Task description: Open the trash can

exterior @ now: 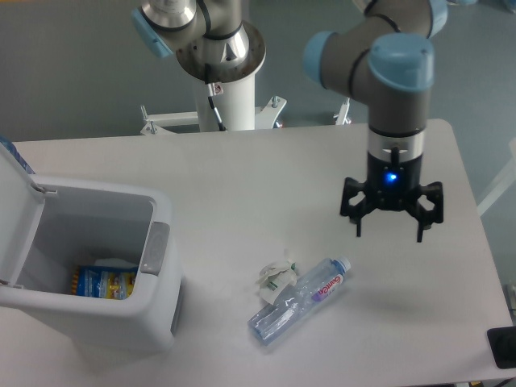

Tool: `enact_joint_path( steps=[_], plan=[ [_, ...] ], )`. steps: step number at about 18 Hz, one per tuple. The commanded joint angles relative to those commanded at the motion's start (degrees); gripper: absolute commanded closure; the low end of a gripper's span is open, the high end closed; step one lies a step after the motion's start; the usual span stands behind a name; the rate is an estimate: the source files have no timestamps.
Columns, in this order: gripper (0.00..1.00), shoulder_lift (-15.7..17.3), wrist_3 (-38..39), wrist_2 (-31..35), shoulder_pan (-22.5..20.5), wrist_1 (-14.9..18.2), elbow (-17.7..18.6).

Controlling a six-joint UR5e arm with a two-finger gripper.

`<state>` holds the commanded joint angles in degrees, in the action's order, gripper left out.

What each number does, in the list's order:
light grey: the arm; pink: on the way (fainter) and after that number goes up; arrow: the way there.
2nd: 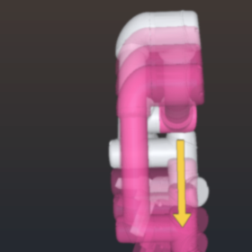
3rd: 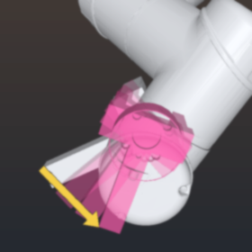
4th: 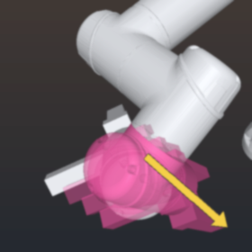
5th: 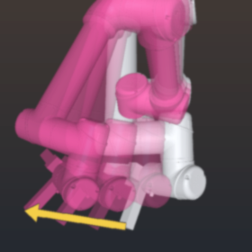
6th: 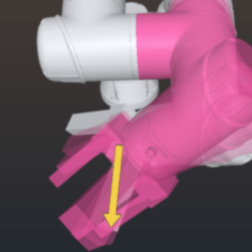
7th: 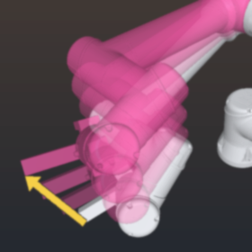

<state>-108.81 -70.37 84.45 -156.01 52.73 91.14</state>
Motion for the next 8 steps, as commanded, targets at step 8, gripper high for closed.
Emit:
enact_joint_path(
  steps=[8],
  plan=[
    [0.00, -1.0, -2.1, 4.6, 0.5, -0.9, 1.4]
  ],
)
